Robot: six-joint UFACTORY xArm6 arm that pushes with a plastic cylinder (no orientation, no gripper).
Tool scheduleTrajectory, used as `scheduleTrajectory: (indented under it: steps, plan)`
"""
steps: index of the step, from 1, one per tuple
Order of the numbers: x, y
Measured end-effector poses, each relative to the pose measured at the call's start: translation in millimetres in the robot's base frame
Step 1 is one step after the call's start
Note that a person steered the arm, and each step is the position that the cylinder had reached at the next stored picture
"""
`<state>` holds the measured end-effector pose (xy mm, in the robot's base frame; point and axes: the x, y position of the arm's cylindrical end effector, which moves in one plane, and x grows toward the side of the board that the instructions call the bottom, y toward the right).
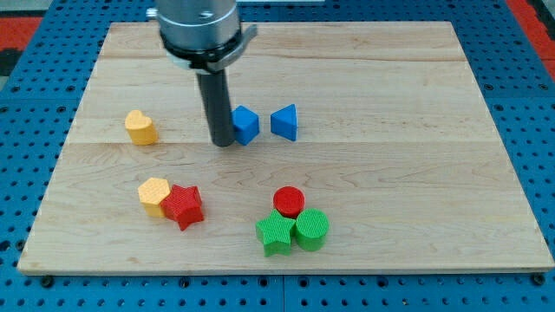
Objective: Move the red star along with yellow hexagon left a bit
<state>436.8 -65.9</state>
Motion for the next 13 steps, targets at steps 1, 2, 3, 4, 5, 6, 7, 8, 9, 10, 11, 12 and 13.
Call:
scheduleTrajectory:
  steps: [1,2,3,4,5,6,7,8,9,10,11,12,13]
  plan:
    - [-1.2,-0.5]
    - [5.1,-43.6]
    - [19.2,-17.7]
    - [38.0,43.1]
    - [44.7,85.5]
    - [20.7,103.3]
    - [19.8,109.3]
    - [65.4,166.7]
    - [120.2,176.7]
    - [161.9,149.5]
    - [174.7,82.2]
    - [180.7,18.9]
    - [169.2,-14.4]
